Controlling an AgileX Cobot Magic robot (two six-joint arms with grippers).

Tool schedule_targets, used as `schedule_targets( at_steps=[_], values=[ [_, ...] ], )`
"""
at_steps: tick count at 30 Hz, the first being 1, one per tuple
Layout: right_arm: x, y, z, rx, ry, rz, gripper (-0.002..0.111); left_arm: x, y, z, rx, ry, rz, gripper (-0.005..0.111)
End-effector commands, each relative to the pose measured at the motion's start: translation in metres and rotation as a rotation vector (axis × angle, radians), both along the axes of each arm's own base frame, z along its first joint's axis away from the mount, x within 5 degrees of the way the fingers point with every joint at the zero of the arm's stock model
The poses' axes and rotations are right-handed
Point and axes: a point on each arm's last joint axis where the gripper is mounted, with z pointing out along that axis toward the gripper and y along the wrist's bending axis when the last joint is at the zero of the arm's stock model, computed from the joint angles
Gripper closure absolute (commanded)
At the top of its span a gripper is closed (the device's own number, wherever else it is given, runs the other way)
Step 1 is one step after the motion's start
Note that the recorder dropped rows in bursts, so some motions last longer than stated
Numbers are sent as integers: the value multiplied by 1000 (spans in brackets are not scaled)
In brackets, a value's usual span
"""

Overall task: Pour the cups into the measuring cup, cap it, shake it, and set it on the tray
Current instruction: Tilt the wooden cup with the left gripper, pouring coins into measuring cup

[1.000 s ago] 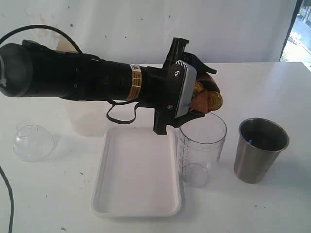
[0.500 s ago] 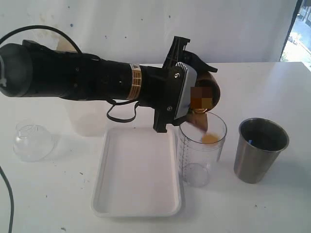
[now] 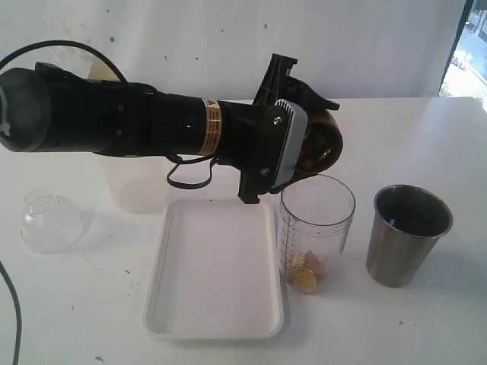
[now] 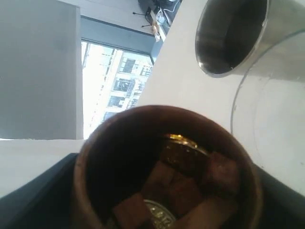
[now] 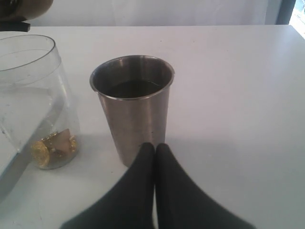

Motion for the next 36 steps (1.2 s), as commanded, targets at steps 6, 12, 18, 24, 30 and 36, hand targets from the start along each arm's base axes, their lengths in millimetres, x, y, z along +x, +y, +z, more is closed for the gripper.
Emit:
schedule_targets(
  at_steps=[6,12,18,24,30,36],
  values=[
    [0,0,0,0,-14,-3,108,-2,-2,9,20,-148,-44,107],
    [0,0,0,0,-14,-3,108,-2,-3,10,24,-182,-55,107],
    [0,0,0,0,-14,-3,108,-5,-5,13,-27,-163,-76,107],
    [0,0,0,0,-14,-3,108,-6,-6,18,-101,-126,-70,107],
    [0,0,0,0,-14,-3,108,-7,-7,18,-93,-136,-83,107],
    [0,0,0,0,-14,-3,108,-8,-7,18,-81,-190,-105,107]
  ],
)
